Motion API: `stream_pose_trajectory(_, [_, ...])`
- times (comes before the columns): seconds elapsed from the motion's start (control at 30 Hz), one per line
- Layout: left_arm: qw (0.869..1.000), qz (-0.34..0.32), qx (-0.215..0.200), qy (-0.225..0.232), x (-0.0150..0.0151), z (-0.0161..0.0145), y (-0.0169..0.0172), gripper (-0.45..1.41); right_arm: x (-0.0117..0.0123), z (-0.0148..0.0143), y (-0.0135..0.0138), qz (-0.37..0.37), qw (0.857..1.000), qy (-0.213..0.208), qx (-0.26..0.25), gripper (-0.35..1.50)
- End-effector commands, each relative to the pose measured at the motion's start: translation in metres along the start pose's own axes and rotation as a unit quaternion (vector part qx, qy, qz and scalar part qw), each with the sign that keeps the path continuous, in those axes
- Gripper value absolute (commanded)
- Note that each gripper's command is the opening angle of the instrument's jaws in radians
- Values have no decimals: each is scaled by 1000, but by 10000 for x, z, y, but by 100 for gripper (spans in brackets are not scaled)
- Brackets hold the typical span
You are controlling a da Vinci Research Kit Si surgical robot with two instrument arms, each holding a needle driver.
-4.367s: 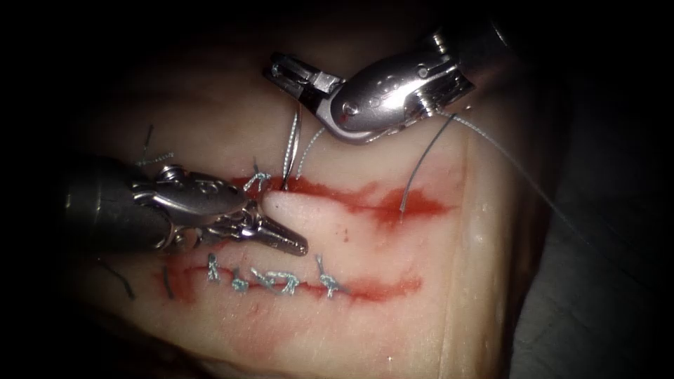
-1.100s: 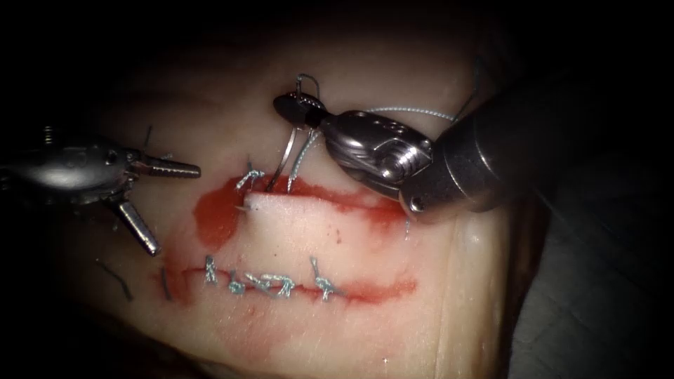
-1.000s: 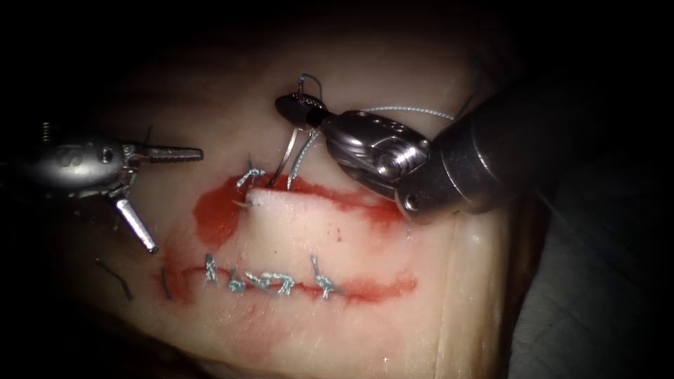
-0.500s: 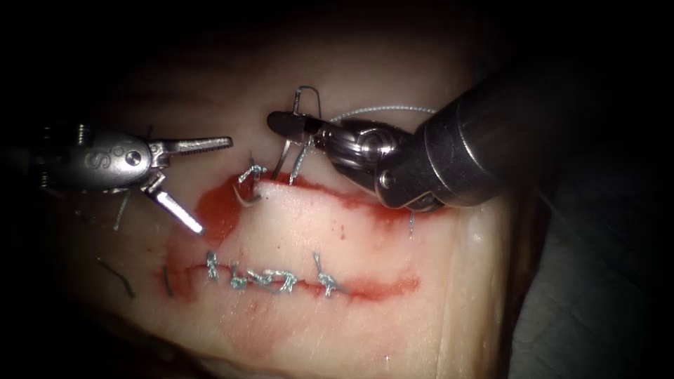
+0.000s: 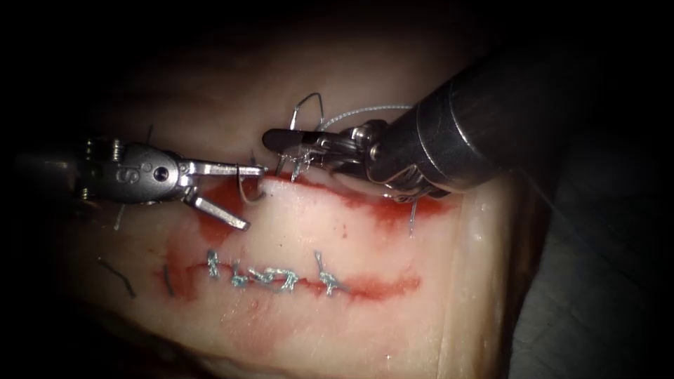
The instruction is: Wound Closure
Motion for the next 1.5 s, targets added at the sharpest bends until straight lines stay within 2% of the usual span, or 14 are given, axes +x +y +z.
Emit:
stream_pose_trajectory(0.03, [1000,0,-1,-1,5,8,4,10,2,11,2,-1,1000,0,-5,-35])
stream_pose_trajectory(0.17, [1000,4,-2,-12,4,20,5,5,2,12,2,-2,1000,2,-8,-35])
stream_pose_trajectory(0.27, [1000,2,-1,-12,4,25,5,-33,3,12,2,-3,1000,3,-12,-35])
stream_pose_trajectory(0.43, [983,-181,10,-1,6,22,8,-45,6,12,3,-19,998,21,-51,-28])
stream_pose_trajectory(0.5, [974,-225,11,-1,8,20,8,-45,7,13,3,-86,993,26,-71,89])
stream_pose_trajectory(0.53, [966,-259,13,0,8,18,8,-45,8,13,3,-106,991,29,-75,116])
stream_pose_trajectory(0.8, [898,-427,6,-108,9,10,9,-45,16,6,-2,-317,945,-78,-6,140])
stream_pose_trajectory(0.87, [862,-487,4,-142,7,7,10,-45,14,2,-2,-342,937,-78,12,140])
stream_pose_trajectory(0.93, [788,-592,10,-170,3,3,13,-45,11,-5,-2,-374,924,-73,28,140])
stream_pose_trajectory(1.07, [702,-680,18,-211,-8,-7,18,-45,0,-21,7,-447,890,-74,55,138])
stream_pose_trajectory(1.17, [613,-750,33,-245,-21,-20,23,-45,-14,-29,22,-453,885,-79,74,126])
stream_pose_trajectory(1.27, [555,-788,33,-265,-37,-38,31,-45,-26,-37,37,-466,877,-92,78,115])
stream_pose_trajectory(1.37, [522,-804,28,-285,-53,-58,38,-45,-33,-40,48,-475,868,-119,79,108])
stream_pose_trajectory(1.5, [507,-802,18,-315,-72,-86,43,-45,-36,-39,56,-487,858,-151,58,98])
